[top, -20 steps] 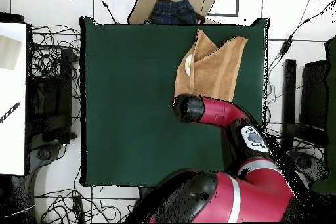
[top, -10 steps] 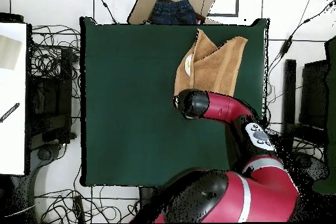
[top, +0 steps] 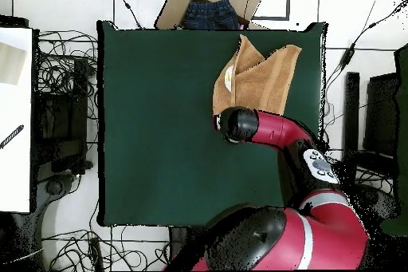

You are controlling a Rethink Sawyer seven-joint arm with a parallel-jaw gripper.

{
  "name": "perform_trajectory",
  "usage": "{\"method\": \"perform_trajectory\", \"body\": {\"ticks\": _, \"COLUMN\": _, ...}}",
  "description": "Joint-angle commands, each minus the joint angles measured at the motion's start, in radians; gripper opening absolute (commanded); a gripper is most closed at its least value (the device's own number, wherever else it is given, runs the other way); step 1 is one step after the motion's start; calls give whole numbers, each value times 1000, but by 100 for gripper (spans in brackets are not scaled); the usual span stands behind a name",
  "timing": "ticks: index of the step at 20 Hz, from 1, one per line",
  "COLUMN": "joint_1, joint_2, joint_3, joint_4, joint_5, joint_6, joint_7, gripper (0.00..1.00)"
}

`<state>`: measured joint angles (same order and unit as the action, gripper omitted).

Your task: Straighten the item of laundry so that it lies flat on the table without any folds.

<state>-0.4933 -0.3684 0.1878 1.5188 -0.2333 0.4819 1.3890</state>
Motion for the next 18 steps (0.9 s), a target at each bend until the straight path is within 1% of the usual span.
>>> {"method": "perform_trajectory", "body": {"ticks": 1, "joint_1": 23, "joint_2": 150, "joint_3": 113, "joint_4": -43, "joint_5": -56, "joint_6": -84, "joint_7": 10, "gripper": 0}}
{"method": "perform_trajectory", "body": {"ticks": 5, "joint_1": 36, "joint_2": 136, "joint_3": 99, "joint_4": -24, "joint_5": -54, "joint_6": -109, "joint_7": 44, "gripper": 0}}
{"method": "perform_trajectory", "body": {"ticks": 7, "joint_1": 66, "joint_2": 96, "joint_3": 65, "joint_4": 10, "joint_5": -49, "joint_6": -119, "joint_7": 97, "gripper": 0}}
{"method": "perform_trajectory", "body": {"ticks": 10, "joint_1": 147, "joint_2": -23, "joint_3": -9, "joint_4": 99, "joint_5": -40, "joint_6": -117, "joint_7": 200, "gripper": 0}}
{"method": "perform_trajectory", "body": {"ticks": 11, "joint_1": 180, "joint_2": -62, "joint_3": -34, "joint_4": 125, "joint_5": -28, "joint_6": -103, "joint_7": 234, "gripper": 0}}
{"method": "perform_trajectory", "body": {"ticks": 13, "joint_1": 217, "joint_2": -128, "joint_3": -58, "joint_4": 178, "joint_5": 3, "joint_6": -58, "joint_7": 268, "gripper": 0}}
{"method": "perform_trajectory", "body": {"ticks": 14, "joint_1": 227, "joint_2": -156, "joint_3": -58, "joint_4": 199, "joint_5": 26, "joint_6": -24, "joint_7": 271, "gripper": 0}}
{"method": "perform_trajectory", "body": {"ticks": 16, "joint_1": 219, "joint_2": -212, "joint_3": -49, "joint_4": 230, "joint_5": 64, "joint_6": 45, "joint_7": 254, "gripper": 0}}
{"method": "perform_trajectory", "body": {"ticks": 18, "joint_1": 231, "joint_2": -247, "joint_3": -54, "joint_4": 263, "joint_5": 93, "joint_6": 67, "joint_7": 265, "gripper": 0}}
